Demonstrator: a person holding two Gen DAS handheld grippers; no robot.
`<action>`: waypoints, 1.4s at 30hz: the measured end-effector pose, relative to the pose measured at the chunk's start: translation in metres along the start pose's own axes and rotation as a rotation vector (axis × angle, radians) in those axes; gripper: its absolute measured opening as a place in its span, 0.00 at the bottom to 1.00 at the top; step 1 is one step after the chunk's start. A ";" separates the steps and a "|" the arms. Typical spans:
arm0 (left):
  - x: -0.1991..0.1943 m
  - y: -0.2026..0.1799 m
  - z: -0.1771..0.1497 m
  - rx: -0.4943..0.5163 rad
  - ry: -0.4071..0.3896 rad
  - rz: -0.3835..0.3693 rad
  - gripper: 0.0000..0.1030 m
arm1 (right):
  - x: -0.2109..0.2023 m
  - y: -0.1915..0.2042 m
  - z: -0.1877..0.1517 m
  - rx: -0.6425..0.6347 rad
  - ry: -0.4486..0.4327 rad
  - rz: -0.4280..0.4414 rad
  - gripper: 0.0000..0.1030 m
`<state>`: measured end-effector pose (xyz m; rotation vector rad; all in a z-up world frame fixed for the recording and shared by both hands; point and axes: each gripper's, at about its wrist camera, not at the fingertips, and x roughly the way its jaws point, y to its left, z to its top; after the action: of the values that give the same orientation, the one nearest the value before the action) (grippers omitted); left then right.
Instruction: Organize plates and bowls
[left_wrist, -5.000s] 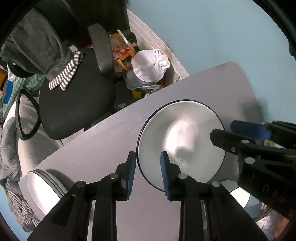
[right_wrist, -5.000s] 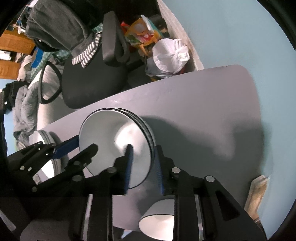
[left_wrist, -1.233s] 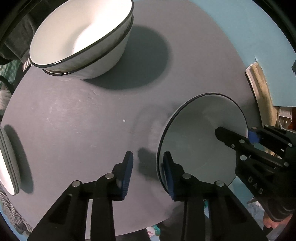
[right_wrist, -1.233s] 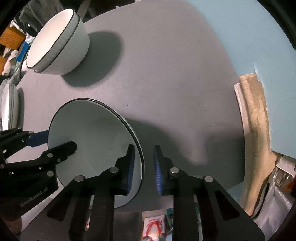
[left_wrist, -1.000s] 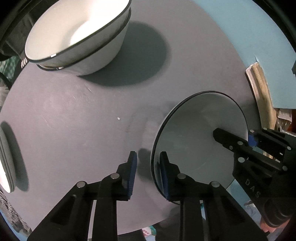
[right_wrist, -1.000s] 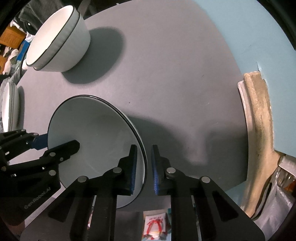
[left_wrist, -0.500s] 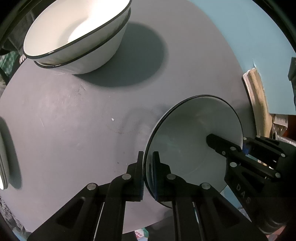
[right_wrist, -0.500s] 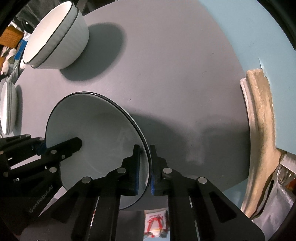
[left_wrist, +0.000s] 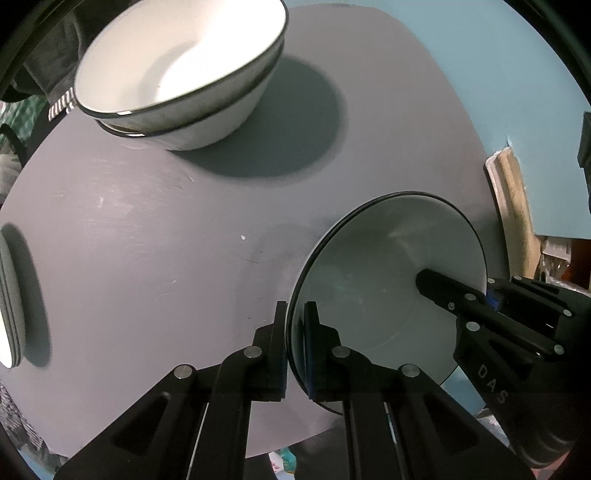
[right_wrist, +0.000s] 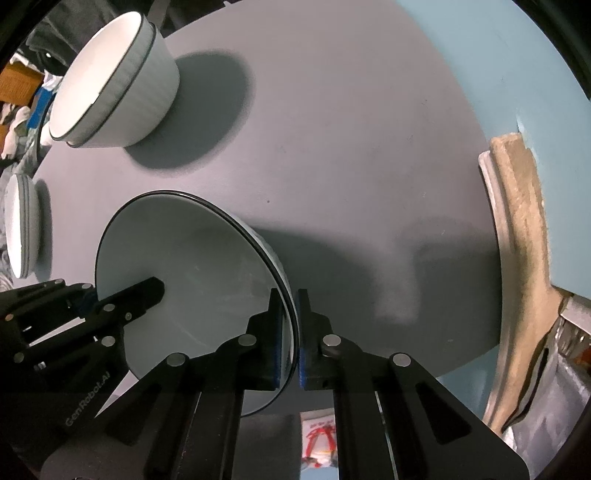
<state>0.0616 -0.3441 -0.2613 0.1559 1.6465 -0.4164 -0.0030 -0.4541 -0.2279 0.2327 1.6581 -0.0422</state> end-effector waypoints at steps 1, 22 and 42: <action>-0.001 0.004 0.002 -0.004 0.000 -0.002 0.07 | -0.002 0.001 0.001 0.000 -0.002 0.001 0.06; -0.065 0.044 0.022 -0.100 -0.092 -0.020 0.07 | -0.050 0.026 0.040 -0.081 -0.052 0.029 0.05; -0.100 0.095 0.085 -0.161 -0.167 0.043 0.07 | -0.064 0.079 0.105 -0.149 -0.092 0.053 0.06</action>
<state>0.1861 -0.2731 -0.1858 0.0348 1.5025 -0.2561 0.1194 -0.4024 -0.1669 0.1589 1.5554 0.1088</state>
